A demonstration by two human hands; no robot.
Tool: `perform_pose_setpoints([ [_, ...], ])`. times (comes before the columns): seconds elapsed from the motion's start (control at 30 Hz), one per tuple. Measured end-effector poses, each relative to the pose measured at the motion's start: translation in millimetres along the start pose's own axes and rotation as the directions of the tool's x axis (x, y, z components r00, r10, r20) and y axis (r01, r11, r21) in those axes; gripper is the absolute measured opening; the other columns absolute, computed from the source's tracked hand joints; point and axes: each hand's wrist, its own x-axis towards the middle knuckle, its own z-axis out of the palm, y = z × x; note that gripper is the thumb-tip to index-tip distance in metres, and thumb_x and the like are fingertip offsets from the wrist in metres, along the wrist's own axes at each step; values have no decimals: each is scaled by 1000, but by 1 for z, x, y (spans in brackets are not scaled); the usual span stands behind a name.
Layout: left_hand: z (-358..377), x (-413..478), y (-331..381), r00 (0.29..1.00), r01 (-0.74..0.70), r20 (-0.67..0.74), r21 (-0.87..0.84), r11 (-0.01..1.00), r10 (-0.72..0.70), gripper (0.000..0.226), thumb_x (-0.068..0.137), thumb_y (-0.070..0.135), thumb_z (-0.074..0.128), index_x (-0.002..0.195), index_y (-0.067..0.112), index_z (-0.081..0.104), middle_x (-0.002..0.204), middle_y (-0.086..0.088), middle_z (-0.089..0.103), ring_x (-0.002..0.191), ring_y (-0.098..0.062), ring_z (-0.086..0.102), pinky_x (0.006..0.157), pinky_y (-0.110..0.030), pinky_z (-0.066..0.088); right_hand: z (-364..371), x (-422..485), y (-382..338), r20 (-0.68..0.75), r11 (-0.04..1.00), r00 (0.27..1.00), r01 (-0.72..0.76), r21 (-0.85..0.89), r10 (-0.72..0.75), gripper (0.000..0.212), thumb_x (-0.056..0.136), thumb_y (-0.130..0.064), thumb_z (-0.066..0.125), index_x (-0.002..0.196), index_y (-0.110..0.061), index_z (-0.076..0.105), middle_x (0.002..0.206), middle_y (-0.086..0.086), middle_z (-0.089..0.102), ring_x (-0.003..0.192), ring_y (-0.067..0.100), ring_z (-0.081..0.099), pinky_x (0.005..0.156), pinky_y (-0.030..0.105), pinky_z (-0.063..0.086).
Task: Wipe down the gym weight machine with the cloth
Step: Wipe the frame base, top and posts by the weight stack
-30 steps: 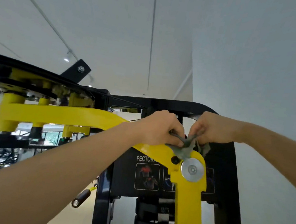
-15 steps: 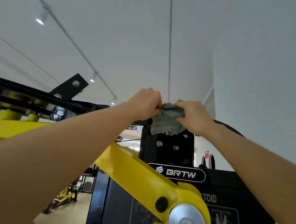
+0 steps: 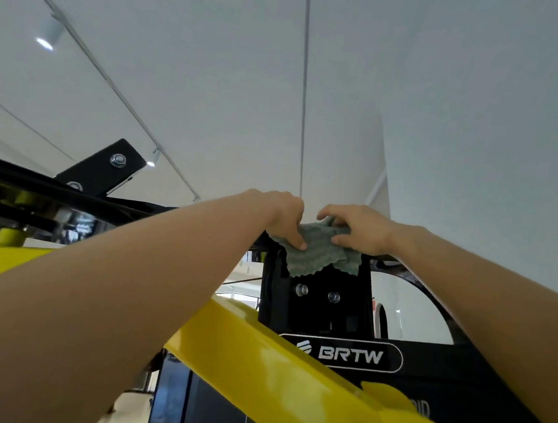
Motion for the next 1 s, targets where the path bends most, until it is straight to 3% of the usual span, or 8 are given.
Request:
perform_pose_setpoints([
  [0.1, 3, 3, 2, 999, -40, -19, -64, 997, 39, 56, 85, 55, 73, 128, 22, 60, 132, -3, 60, 119, -28, 57, 103, -45, 46, -5, -1, 4, 53, 999, 998, 30, -28, -29, 44, 89, -23, 73, 130, -23, 60, 128, 2, 61, 117, 23, 56, 104, 42, 45],
  [0.17, 3, 3, 7, 998, -67, -28, -123, 990, 64, 58, 85, 49, 75, 133, 26, 54, 140, -3, 53, 126, -27, 51, 106, -47, 43, -5, -2, 7, 79, 999, 996, 32, -17, -30, 48, 87, -29, 75, 133, -24, 60, 127, 1, 63, 115, 23, 58, 102, 40, 46],
  [0.37, -1, 9, 27, 998, -49, 38, -107, 993, 53, 55, 87, 48, 74, 134, 25, 57, 133, -2, 60, 118, -26, 56, 104, -48, 46, -8, -6, 27, 112, 1000, 993, 25, 14, -26, 49, 87, -39, 75, 132, -23, 63, 123, 0, 67, 109, 22, 62, 101, 41, 49],
  [0.6, 4, 27, 74, 996, -82, 20, -44, 996, 83, 59, 91, 52, 67, 138, 21, 50, 130, -4, 60, 109, -25, 56, 98, -43, 47, -16, -30, 69, 98, 999, 995, 24, 24, -26, 45, 89, -40, 72, 129, -20, 65, 117, 1, 69, 107, 22, 63, 97, 38, 50],
  [0.77, 0, 38, 107, 987, -161, -7, 30, 987, 161, 52, 94, 50, 64, 134, 18, 53, 121, -4, 62, 96, -21, 50, 83, -33, 39, -20, -56, 105, 51, 994, 999, -13, 106, 7, 47, 88, -39, 74, 130, -20, 66, 119, 0, 70, 107, 20, 63, 100, 38, 50],
  [0.87, -3, 42, 125, 980, -198, -23, 48, 979, 200, 48, 97, 48, 60, 133, 18, 55, 121, -3, 64, 99, -21, 55, 83, -34, 39, -17, -72, 125, 12, 986, 999, -37, 163, 36, 48, 88, -39, 74, 132, -21, 64, 119, -1, 69, 107, 17, 63, 98, 33, 49],
  [1.0, -5, 49, 152, 976, -206, -45, 124, 971, 213, 42, 98, 44, 59, 129, 17, 55, 118, -6, 65, 109, -29, 60, 89, -37, 45, -10, -90, 147, -27, 969, 997, -64, 237, 72, 50, 86, -39, 76, 130, -20, 65, 115, 2, 71, 106, 20, 64, 98, 36, 51],
])
